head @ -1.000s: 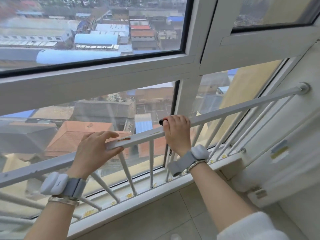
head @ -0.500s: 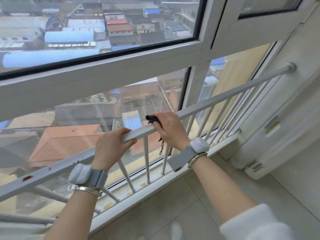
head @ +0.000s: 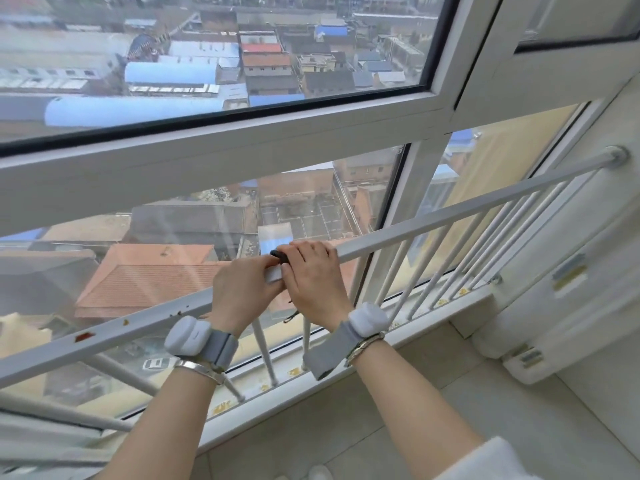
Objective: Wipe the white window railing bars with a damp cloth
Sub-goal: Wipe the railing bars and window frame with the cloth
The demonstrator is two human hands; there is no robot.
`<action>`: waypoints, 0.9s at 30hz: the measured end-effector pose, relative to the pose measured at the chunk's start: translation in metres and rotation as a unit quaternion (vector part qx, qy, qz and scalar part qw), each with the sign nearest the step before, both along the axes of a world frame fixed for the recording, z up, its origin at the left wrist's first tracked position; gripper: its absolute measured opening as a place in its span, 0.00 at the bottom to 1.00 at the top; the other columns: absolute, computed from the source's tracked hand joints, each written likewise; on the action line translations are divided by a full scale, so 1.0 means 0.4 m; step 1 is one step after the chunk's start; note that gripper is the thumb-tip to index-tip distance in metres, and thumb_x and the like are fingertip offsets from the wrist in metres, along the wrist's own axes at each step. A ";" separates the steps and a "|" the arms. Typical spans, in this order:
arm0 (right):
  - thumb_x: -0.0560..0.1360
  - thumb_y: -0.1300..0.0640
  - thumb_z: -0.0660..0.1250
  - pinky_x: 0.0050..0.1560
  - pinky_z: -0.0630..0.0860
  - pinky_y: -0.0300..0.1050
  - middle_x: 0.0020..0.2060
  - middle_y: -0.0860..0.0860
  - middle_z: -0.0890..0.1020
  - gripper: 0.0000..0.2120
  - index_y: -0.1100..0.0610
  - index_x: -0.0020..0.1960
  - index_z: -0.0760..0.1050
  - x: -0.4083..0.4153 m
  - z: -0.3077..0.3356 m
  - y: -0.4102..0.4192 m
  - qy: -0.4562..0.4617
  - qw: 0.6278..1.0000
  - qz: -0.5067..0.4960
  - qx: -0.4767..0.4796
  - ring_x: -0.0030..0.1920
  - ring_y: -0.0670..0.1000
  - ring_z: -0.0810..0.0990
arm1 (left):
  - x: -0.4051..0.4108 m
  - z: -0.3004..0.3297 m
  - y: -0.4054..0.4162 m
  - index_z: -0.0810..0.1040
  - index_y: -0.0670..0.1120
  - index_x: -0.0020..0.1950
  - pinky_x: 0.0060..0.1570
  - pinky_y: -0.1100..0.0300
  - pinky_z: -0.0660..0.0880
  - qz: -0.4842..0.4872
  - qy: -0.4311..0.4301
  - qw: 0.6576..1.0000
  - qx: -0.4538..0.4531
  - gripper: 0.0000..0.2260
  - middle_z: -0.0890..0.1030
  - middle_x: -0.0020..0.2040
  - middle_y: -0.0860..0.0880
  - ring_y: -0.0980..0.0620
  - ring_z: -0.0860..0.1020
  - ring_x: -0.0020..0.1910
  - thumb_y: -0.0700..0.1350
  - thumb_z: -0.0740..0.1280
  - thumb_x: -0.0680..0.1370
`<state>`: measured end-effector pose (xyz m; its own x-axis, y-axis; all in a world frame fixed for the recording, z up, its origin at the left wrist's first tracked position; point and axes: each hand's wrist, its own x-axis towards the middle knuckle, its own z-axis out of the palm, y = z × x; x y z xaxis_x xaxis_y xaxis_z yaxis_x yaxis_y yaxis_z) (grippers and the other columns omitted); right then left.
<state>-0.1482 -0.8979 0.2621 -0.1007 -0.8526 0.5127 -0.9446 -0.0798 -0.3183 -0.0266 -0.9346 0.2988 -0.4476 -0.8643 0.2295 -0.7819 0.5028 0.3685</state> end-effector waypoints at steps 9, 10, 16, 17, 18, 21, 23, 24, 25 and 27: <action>0.76 0.49 0.45 0.68 0.59 0.52 0.56 0.53 0.78 0.24 0.58 0.57 0.75 -0.253 0.020 0.024 -0.051 0.991 -0.109 0.059 0.62 0.56 0.70 | 0.009 -0.007 0.001 0.80 0.57 0.53 0.38 0.60 0.70 0.002 0.011 1.000 0.015 0.14 0.83 0.42 0.55 0.53 0.79 0.42 0.59 0.69 0.70; 0.76 0.49 0.46 0.67 0.60 0.52 0.55 0.54 0.78 0.24 0.58 0.56 0.75 -0.241 0.022 0.021 -0.055 0.989 -0.128 0.054 0.60 0.56 0.71 | 0.009 -0.006 0.001 0.80 0.56 0.54 0.38 0.61 0.70 0.001 0.009 1.000 0.014 0.14 0.83 0.42 0.55 0.53 0.79 0.42 0.58 0.69 0.71; 0.77 0.52 0.53 0.63 0.60 0.47 0.56 0.53 0.79 0.19 0.56 0.61 0.75 -0.040 0.017 0.025 -0.011 0.999 0.022 0.025 0.58 0.55 0.74 | 0.038 0.013 0.001 0.74 0.53 0.64 0.49 0.57 0.70 -0.026 -0.007 0.999 0.034 0.24 0.79 0.58 0.53 0.50 0.76 0.57 0.59 0.69 0.70; 0.77 0.51 0.53 0.64 0.60 0.47 0.59 0.53 0.78 0.20 0.55 0.64 0.73 -0.030 0.021 0.027 -0.005 0.998 0.058 0.032 0.61 0.55 0.73 | 0.060 0.016 -0.002 0.74 0.53 0.64 0.50 0.56 0.71 -0.024 -0.007 0.999 0.031 0.25 0.78 0.59 0.52 0.50 0.75 0.58 0.60 0.69 0.70; 0.77 0.51 0.54 0.64 0.60 0.46 0.60 0.52 0.78 0.20 0.55 0.65 0.72 -0.036 0.029 0.027 -0.002 0.995 0.085 0.045 0.62 0.54 0.72 | 0.085 0.020 -0.003 0.73 0.53 0.63 0.51 0.55 0.71 -0.018 -0.008 0.999 0.027 0.25 0.78 0.60 0.52 0.50 0.75 0.58 0.60 0.69 0.69; 0.77 0.51 0.51 0.59 0.61 0.44 0.55 0.50 0.80 0.20 0.55 0.62 0.74 -0.099 0.049 0.024 0.017 0.995 0.088 0.050 0.59 0.53 0.74 | 0.169 0.023 -0.012 0.75 0.54 0.60 0.51 0.52 0.73 0.008 -0.013 0.999 0.031 0.23 0.79 0.57 0.54 0.50 0.76 0.56 0.60 0.70 0.68; 0.76 0.49 0.46 0.58 0.61 0.45 0.51 0.51 0.81 0.24 0.55 0.59 0.76 -0.167 0.048 0.024 0.016 0.999 0.025 0.040 0.55 0.53 0.74 | 0.202 0.021 -0.017 0.77 0.55 0.57 0.49 0.53 0.74 0.019 -0.018 0.999 0.040 0.21 0.81 0.52 0.56 0.53 0.76 0.53 0.61 0.70 0.67; 0.75 0.48 0.45 0.60 0.61 0.47 0.50 0.52 0.81 0.25 0.56 0.58 0.76 -0.196 0.043 0.023 -0.001 0.999 0.001 0.041 0.54 0.53 0.73 | 0.215 0.021 -0.013 0.77 0.56 0.55 0.48 0.53 0.74 0.026 -0.019 0.999 0.043 0.19 0.81 0.50 0.56 0.53 0.77 0.51 0.61 0.71 0.67; 0.75 0.49 0.45 0.63 0.62 0.50 0.49 0.52 0.81 0.25 0.57 0.56 0.76 -0.218 0.034 0.025 -0.019 0.999 -0.018 0.036 0.53 0.52 0.72 | 0.222 0.021 -0.007 0.78 0.56 0.53 0.47 0.53 0.75 0.031 -0.018 0.998 0.044 0.17 0.81 0.49 0.56 0.53 0.77 0.50 0.59 0.71 0.68; 0.76 0.51 0.46 0.64 0.64 0.56 0.47 0.54 0.80 0.22 0.59 0.54 0.76 -0.230 0.012 0.023 -0.044 0.998 -0.042 0.012 0.50 0.51 0.69 | 0.229 0.015 0.008 0.79 0.54 0.51 0.45 0.53 0.75 0.039 -0.006 0.999 0.030 0.14 0.82 0.47 0.54 0.51 0.78 0.47 0.56 0.72 0.69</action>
